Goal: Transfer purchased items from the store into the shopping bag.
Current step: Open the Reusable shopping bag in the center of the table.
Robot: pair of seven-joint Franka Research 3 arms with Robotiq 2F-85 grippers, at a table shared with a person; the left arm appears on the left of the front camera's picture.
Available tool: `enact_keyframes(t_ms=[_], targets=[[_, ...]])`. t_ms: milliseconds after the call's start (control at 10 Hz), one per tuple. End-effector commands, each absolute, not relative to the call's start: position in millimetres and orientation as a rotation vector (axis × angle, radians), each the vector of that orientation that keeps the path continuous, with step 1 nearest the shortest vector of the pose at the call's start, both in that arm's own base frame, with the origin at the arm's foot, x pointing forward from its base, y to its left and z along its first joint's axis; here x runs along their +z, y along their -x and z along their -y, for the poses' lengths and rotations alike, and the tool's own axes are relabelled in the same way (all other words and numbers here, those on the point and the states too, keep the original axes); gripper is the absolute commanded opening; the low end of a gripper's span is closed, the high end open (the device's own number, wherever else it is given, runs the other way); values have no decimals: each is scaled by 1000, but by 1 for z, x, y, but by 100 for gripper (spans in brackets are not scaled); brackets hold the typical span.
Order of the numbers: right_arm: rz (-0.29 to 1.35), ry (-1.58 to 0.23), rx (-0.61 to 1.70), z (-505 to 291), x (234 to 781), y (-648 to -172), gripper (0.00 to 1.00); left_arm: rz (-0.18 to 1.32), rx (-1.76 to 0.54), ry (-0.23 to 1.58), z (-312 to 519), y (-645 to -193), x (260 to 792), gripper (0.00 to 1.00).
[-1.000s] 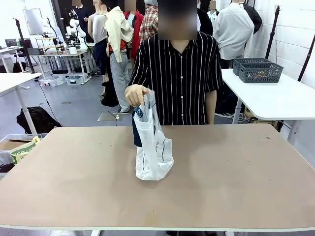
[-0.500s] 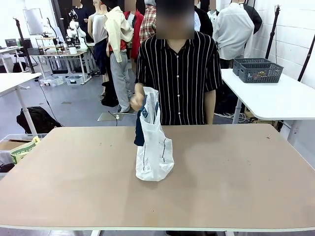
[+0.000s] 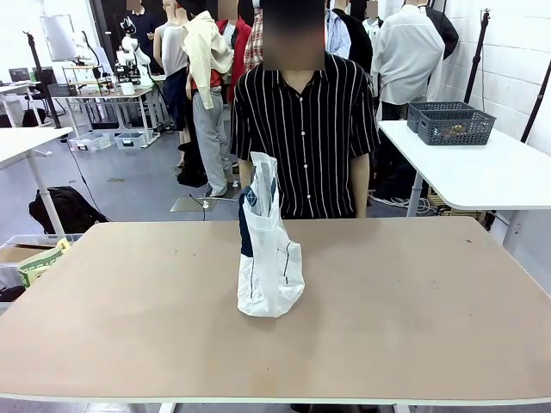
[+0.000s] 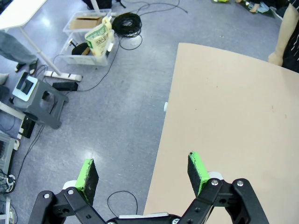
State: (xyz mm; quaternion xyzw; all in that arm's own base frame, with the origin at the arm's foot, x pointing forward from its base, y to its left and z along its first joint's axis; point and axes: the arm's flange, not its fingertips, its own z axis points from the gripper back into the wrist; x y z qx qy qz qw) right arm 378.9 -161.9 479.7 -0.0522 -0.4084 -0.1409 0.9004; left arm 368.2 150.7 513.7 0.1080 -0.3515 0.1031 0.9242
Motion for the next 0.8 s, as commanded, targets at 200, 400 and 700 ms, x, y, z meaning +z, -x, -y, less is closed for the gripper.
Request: enact_keyframes(t_ms=[200, 400, 700], targets=[[868, 82, -226, 117, 507, -388, 100, 750, 85, -154, -108, -386, 524, 100], [895, 28, -120, 59, 539, -395, 100, 805, -47, -61, -60, -403, 542, 100], [868, -53, 46, -35, 562, -396, 100, 866, -148, 141, 14, -422, 563, 100]])
